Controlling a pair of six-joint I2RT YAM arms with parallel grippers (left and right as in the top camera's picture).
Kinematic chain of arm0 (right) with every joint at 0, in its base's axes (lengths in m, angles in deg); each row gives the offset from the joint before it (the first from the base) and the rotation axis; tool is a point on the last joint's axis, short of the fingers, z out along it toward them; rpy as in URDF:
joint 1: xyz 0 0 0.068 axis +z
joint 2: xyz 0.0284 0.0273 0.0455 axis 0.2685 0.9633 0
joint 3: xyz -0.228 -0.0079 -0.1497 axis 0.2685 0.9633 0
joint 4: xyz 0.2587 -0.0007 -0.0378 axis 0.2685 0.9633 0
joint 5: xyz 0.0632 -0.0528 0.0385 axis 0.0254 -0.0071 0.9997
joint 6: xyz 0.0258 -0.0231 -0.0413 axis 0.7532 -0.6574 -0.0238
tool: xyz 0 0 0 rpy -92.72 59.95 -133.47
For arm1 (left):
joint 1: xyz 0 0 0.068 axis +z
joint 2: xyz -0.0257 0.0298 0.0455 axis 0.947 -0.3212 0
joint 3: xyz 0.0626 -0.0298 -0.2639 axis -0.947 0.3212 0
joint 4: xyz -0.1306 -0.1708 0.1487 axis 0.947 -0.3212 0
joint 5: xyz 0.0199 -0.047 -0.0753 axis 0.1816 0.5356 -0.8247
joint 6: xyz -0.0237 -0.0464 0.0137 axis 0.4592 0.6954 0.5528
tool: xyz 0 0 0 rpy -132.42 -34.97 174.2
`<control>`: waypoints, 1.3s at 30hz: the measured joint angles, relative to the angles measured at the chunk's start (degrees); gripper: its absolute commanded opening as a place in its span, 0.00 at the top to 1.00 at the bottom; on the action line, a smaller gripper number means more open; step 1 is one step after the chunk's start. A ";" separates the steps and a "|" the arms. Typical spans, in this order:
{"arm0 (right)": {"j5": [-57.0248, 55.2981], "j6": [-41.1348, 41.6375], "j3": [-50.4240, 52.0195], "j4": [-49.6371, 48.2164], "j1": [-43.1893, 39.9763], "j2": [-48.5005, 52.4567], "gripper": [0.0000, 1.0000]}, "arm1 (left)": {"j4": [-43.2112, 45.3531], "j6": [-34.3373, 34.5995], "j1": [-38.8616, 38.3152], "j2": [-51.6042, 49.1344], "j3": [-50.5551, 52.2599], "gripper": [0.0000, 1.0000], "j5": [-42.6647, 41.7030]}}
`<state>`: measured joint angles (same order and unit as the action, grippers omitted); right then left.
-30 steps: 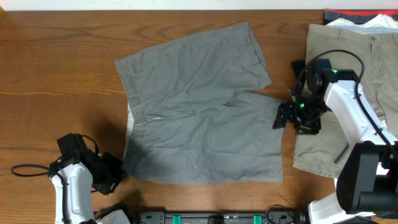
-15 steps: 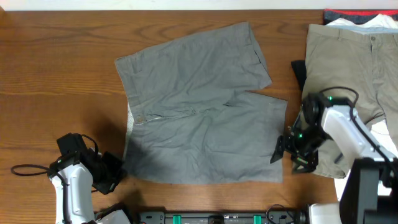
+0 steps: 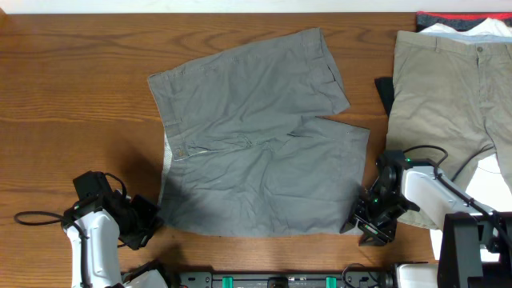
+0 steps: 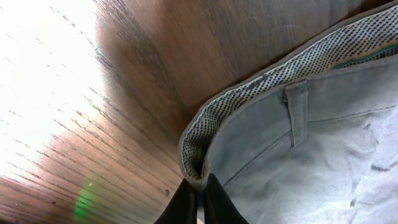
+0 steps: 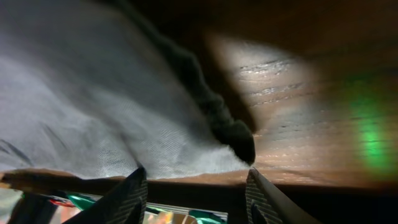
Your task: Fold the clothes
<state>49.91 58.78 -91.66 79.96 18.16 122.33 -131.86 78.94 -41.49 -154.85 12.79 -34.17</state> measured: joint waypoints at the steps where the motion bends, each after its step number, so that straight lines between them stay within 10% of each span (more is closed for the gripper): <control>1: 0.17 0.39 0.11 -0.48 0.00 0.00 0.45 | 0.00 -0.02 0.00 0.00 0.00 0.94 0.00; 6: 0.11 2.73 0.33 -3.08 0.02 0.00 0.46 | 0.00 0.00 0.00 0.00 0.00 0.93 0.00; 24: -2.80 4.42 -0.72 -4.15 0.07 -2.56 0.98 | -0.04 -0.66 0.00 0.00 0.00 0.93 -0.63; 39: -12.92 -1.46 -23.93 10.05 0.39 -15.54 0.99 | -14.47 -6.67 -0.31 6.60 -4.70 0.94 -6.97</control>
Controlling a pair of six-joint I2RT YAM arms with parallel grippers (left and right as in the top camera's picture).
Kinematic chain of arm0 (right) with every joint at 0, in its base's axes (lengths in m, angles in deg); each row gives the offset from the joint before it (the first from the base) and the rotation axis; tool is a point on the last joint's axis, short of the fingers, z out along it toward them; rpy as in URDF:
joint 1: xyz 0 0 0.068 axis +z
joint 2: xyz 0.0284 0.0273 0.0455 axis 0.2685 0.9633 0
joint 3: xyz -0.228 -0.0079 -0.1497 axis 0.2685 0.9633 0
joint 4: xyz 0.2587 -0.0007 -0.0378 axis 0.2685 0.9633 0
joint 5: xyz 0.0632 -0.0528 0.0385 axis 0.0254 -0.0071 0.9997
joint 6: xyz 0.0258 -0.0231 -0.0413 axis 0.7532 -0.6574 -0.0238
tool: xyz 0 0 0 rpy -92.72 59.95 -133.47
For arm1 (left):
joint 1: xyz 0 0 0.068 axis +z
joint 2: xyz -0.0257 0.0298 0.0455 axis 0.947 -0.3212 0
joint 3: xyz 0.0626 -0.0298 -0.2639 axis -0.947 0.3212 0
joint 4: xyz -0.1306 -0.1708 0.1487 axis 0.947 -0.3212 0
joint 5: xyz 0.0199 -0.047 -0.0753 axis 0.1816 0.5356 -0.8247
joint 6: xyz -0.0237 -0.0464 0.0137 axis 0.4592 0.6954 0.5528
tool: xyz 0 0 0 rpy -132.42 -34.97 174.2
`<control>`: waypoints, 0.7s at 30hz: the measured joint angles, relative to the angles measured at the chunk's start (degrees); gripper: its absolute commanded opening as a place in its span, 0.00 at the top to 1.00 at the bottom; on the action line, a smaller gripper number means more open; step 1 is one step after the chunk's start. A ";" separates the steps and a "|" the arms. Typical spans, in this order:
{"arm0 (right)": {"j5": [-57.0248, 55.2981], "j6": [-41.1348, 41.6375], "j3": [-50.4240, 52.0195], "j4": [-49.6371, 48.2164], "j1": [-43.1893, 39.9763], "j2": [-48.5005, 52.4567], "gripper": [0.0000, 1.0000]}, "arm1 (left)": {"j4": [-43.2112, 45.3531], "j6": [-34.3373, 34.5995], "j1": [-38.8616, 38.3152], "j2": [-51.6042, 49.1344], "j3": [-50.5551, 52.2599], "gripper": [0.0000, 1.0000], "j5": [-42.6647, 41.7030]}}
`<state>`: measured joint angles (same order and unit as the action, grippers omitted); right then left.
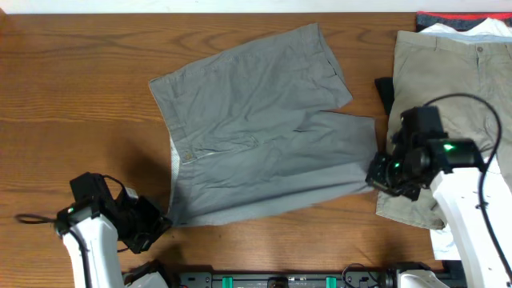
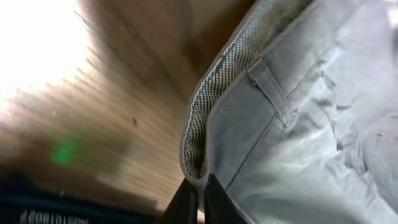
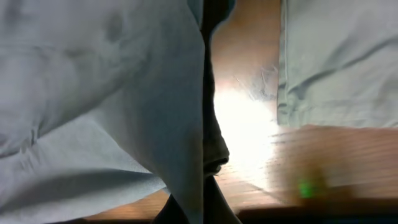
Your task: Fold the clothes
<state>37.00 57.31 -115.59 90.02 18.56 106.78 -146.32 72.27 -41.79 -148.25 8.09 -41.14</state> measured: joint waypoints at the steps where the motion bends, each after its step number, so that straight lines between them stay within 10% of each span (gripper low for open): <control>1: -0.28 -0.76 -1.90 0.85 0.00 -0.02 0.99 | -1.57 -0.33 -0.02 1.97 -0.70 0.94 -0.37; 21: 1.18 -5.11 -21.55 -7.39 0.87 8.85 0.99 | -8.26 -1.40 -0.52 12.28 -22.05 0.94 -3.80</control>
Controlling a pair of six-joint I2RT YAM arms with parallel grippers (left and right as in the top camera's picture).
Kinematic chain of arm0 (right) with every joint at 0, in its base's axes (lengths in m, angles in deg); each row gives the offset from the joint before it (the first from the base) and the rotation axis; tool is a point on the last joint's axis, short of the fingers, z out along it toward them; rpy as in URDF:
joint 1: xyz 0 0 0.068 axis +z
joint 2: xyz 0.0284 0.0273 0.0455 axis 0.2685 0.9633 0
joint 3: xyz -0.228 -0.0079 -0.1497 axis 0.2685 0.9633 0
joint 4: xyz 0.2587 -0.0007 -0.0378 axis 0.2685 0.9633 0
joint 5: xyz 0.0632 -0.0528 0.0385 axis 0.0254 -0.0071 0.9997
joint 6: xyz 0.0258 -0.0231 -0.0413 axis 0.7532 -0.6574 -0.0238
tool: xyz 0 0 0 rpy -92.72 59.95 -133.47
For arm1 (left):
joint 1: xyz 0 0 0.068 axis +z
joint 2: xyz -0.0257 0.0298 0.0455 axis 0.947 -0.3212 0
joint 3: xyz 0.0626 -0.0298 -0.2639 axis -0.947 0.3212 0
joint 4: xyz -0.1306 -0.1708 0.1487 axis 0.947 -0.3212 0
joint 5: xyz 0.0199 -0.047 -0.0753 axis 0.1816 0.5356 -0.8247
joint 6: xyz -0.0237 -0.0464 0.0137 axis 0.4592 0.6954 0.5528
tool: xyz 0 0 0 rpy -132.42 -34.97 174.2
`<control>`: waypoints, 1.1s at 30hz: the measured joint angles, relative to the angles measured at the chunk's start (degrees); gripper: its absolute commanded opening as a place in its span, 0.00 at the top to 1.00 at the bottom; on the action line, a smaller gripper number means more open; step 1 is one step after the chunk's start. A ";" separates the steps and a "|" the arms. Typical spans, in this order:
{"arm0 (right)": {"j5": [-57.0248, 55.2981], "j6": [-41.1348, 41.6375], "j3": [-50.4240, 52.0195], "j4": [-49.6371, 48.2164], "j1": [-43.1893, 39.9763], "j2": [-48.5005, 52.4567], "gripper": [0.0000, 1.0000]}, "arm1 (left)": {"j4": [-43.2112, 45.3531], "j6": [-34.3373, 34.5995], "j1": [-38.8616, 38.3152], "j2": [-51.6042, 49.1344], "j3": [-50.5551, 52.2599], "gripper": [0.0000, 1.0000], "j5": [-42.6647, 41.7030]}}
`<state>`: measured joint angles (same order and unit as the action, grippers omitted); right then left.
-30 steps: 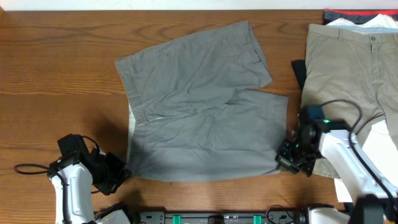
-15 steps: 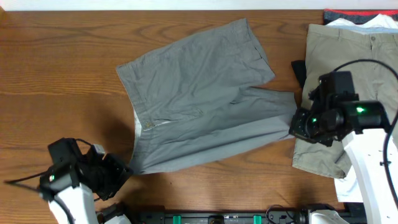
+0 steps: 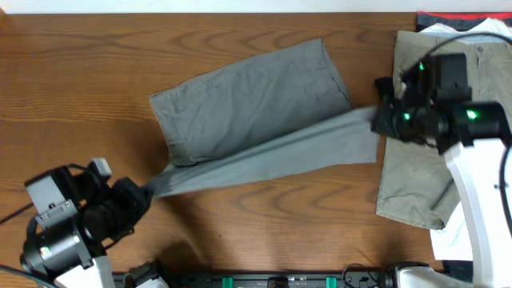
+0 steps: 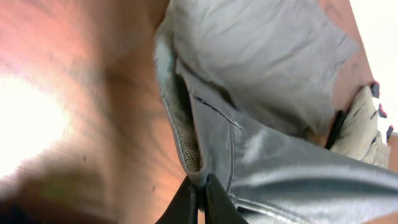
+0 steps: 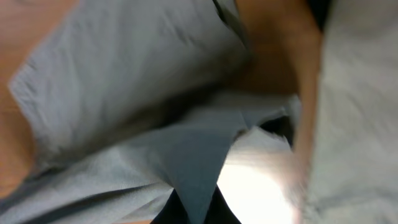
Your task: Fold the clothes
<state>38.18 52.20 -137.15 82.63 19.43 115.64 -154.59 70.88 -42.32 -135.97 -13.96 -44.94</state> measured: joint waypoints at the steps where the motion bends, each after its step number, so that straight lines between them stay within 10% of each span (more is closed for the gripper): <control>1: 0.57 -0.09 -0.72 -1.55 0.07 1.38 0.99 | 1.27 0.11 -0.09 -0.79 -0.24 0.94 -0.31; 33: 5.27 3.41 -14.97 -54.71 1.22 35.32 0.99 | 55.74 10.71 -14.45 -36.20 -0.55 0.94 2.12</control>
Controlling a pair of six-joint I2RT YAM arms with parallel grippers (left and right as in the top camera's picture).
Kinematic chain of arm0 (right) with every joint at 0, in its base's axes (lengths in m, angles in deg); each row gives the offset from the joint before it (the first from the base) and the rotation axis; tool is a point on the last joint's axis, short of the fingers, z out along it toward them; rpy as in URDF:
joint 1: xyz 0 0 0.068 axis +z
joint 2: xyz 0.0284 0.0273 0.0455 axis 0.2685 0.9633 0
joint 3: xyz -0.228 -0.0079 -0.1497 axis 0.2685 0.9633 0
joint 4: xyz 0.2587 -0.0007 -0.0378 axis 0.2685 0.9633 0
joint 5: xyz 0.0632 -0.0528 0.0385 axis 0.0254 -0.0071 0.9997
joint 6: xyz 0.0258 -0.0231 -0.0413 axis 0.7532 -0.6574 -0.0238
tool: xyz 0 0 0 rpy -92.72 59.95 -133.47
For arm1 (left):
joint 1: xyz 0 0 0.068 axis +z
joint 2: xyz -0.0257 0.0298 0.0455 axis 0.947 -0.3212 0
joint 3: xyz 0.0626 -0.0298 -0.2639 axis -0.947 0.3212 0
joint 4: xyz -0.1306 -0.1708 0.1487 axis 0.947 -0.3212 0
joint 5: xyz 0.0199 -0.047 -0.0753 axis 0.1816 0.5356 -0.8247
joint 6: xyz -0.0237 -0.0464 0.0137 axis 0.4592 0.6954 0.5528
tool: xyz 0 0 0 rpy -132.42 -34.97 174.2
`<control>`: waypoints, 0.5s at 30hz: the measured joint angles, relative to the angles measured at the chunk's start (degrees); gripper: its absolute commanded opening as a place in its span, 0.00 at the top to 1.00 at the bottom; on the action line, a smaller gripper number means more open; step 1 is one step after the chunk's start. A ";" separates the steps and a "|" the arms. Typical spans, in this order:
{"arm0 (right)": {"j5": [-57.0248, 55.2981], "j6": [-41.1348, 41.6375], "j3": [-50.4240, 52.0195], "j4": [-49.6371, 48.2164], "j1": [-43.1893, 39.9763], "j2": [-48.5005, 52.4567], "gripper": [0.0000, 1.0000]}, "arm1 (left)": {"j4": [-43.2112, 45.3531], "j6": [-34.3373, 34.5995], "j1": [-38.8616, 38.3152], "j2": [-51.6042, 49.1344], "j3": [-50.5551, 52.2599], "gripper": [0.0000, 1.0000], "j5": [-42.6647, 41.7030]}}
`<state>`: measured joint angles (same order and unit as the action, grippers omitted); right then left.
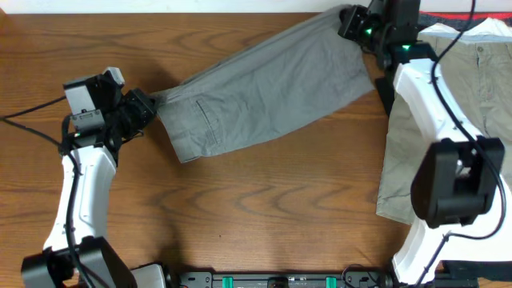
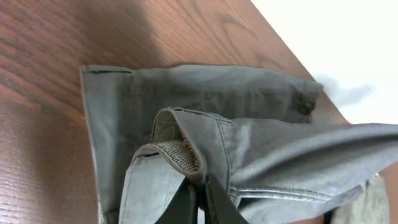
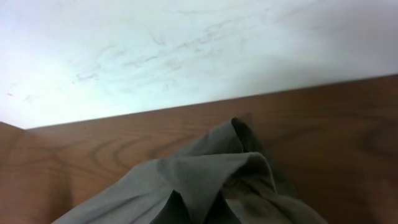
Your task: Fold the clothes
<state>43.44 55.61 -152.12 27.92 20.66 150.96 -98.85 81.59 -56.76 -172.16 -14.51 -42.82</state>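
Grey shorts (image 1: 264, 92) lie folded lengthwise, one half over the other, across the far middle of the table. My left gripper (image 1: 146, 104) is shut on the waistband corner (image 2: 186, 160) at the shorts' left end. My right gripper (image 1: 352, 20) is shut on the leg hem (image 3: 205, 174) at the far right end, near the table's back edge. The upper layer spans between both grippers over the lower layer.
Khaki trousers (image 1: 448, 104) lie along the right side of the table, with white and dark garments (image 1: 472, 24) piled at the far right corner. The white wall (image 3: 186, 43) runs right behind the table's back edge.
Both grippers have moved toward the far side of the table with the shorts' near edge. The lifted half now lies over the far half instead of hanging in a stretched band.
The shorts lay flat and open, my left gripper shut on the near waistband corner and my right open at the near leg hem. Then both held that near edge. It was raised as a taut band, and now rests folded over the far half.
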 measured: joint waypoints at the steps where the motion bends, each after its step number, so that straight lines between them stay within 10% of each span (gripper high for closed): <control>1: 0.24 0.13 0.00 -0.85 0.09 0.57 0.99 | 0.04 0.22 -0.09 -0.28 0.00 0.94 0.66; 15: -0.83 0.87 0.00 -10.25 4.24 9.46 0.96 | 2.45 0.42 -0.17 -4.07 0.00 0.94 13.14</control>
<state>42.61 56.48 -152.12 17.67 24.90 160.42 -96.40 82.00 -56.94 -176.23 -14.51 -29.69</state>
